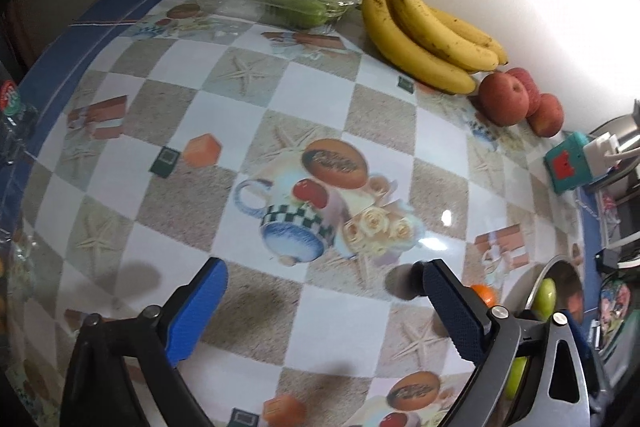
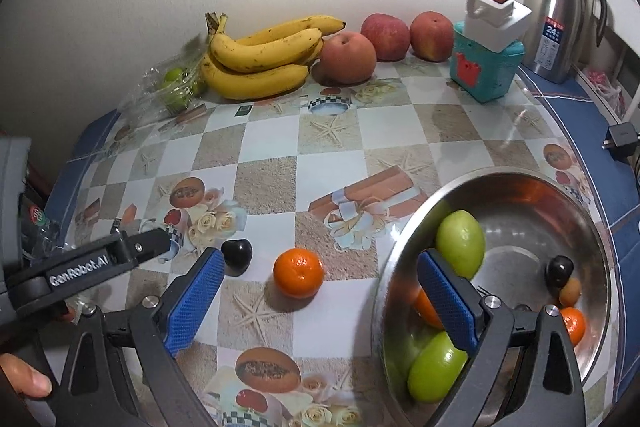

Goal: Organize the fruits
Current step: 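Move both open tools back to the tangerine and black plum on the tablecloth, then grasp the tangerine with the right tool while the left tool grasps the black plum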

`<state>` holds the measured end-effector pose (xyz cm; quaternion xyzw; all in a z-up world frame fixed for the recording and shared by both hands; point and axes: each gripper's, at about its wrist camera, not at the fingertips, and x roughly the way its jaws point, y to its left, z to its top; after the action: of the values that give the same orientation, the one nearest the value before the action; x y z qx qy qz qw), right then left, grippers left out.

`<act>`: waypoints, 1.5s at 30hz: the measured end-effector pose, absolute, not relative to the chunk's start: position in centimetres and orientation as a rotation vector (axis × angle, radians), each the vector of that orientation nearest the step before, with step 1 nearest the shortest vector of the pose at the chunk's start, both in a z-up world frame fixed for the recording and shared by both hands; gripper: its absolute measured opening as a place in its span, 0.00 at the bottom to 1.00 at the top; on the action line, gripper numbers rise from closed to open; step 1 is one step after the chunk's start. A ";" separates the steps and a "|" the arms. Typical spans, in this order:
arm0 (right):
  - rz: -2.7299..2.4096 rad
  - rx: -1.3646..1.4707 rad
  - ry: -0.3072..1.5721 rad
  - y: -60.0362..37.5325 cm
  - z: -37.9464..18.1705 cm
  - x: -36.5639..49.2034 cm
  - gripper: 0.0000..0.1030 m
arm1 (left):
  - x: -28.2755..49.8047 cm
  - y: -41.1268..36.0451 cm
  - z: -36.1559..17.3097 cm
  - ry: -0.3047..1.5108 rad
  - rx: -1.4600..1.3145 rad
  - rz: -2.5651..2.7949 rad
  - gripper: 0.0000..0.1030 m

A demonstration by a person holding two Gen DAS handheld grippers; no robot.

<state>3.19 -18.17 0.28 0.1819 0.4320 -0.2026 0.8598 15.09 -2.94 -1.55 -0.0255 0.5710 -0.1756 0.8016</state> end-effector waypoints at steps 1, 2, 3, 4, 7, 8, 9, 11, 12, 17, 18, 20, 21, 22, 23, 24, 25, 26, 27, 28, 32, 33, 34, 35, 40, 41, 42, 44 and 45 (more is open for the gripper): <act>-0.422 0.380 0.914 -18.1 0.0 3.5 0.91 | 15.2 -3.1 -1.5 1.223 -0.062 -0.385 0.95; -0.418 0.377 0.923 -18.1 -0.2 3.8 0.88 | 15.3 -3.3 -1.6 1.221 -0.069 -0.395 0.94; -0.416 0.372 0.930 -18.0 -0.4 4.0 0.86 | 15.3 -3.4 -1.6 1.220 -0.073 -0.403 0.93; -0.413 0.365 0.938 -17.9 -0.7 4.3 0.85 | 15.4 -3.6 -1.8 1.221 -0.078 -0.414 0.91; -0.409 0.353 0.960 -17.7 -1.5 5.0 0.80 | 15.6 -4.3 -2.4 1.230 -0.077 -0.440 0.86; -0.406 0.353 0.966 -17.7 -1.7 5.1 0.78 | 15.6 -4.5 -2.6 1.231 -0.076 -0.447 0.84; -0.403 0.353 0.972 -17.7 -1.9 5.3 0.76 | 15.6 -4.7 -2.8 1.233 -0.078 -0.459 0.81; -0.400 0.350 0.983 -17.6 -2.3 5.6 0.70 | 15.6 -5.1 -3.1 1.240 -0.087 -0.487 0.79; -0.399 0.349 0.989 -17.6 -2.5 5.7 0.70 | 15.6 -5.4 -3.3 1.245 -0.092 -0.505 0.78; -0.388 0.355 1.015 -17.5 -3.3 6.0 0.58 | 15.3 -6.8 -3.7 1.255 -0.083 -0.561 0.67; -0.385 0.353 1.019 -17.4 -3.4 6.1 0.58 | 15.2 -7.0 -3.8 1.258 -0.087 -0.573 0.62; -0.381 0.350 1.028 -17.3 -3.7 6.1 0.57 | 15.2 -7.5 -4.0 1.264 -0.098 -0.601 0.54; -0.380 0.349 1.031 -17.3 -3.8 6.2 0.57 | 15.2 -7.7 -4.0 1.265 -0.098 -0.609 0.53; -0.380 0.350 1.033 -17.3 -3.9 6.2 0.55 | 15.1 -7.9 -4.0 1.265 -0.093 -0.617 0.52; -0.380 0.349 1.034 -17.4 -3.9 6.1 0.53 | 15.0 -8.1 -4.0 1.263 -0.086 -0.622 0.50; -0.380 0.348 1.036 -17.4 -4.0 6.2 0.51 | 14.9 -8.3 -4.0 1.262 -0.079 -0.625 0.47; -0.381 0.348 1.037 -17.4 -4.0 6.1 0.50 | 14.9 -8.5 -4.1 1.262 -0.074 -0.631 0.46; -0.380 0.349 1.039 -17.4 -4.1 6.1 0.49 | 14.8 -8.7 -4.1 1.263 -0.075 -0.639 0.44; -0.379 0.351 1.040 -17.5 -4.1 6.1 0.49 | 14.8 -8.8 -4.2 1.265 -0.075 -0.644 0.42; -0.378 0.352 1.042 -17.5 -4.2 6.1 0.49 | 14.8 -9.0 -4.2 1.267 -0.073 -0.647 0.42; -0.377 0.350 1.043 -17.4 -4.3 6.1 0.47 | 14.8 -9.6 -4.5 1.268 -0.059 -0.651 0.34; -0.377 0.348 1.044 -17.4 -4.3 6.1 0.47 | 14.8 -9.7 -4.7 1.271 -0.057 -0.649 0.32; -0.373 0.350 1.043 -17.5 -4.3 6.1 0.46 | 14.8 -9.7 -4.8 1.272 -0.054 -0.647 0.31; -0.372 0.352 1.044 -17.5 -4.3 6.1 0.46 | 14.8 -9.8 -4.8 1.271 -0.048 -0.642 0.29; -0.367 0.355 1.044 -17.5 -4.4 6.1 0.45 | 14.8 -9.6 -4.9 1.271 -0.047 -0.639 0.26; -0.366 0.357 1.044 -17.5 -4.4 6.1 0.44 | 14.8 -9.7 -5.0 1.271 -0.048 -0.639 0.26; -0.365 0.359 1.042 -17.5 -4.4 6.1 0.43 | 14.8 -9.7 -5.0 1.272 -0.050 -0.639 0.25; -0.355 0.370 1.037 -17.5 -4.3 6.0 0.38 | 14.9 -9.6 -4.9 1.274 -0.055 -0.640 0.25; -0.353 0.372 1.035 -17.5 -4.2 6.0 0.38 | 14.9 -9.5 -4.9 1.276 -0.061 -0.644 0.25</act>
<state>6.01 -17.50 -4.24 0.1760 0.4891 -0.1669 0.8378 14.86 -9.52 -4.93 -0.0282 0.5851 -0.2952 0.7548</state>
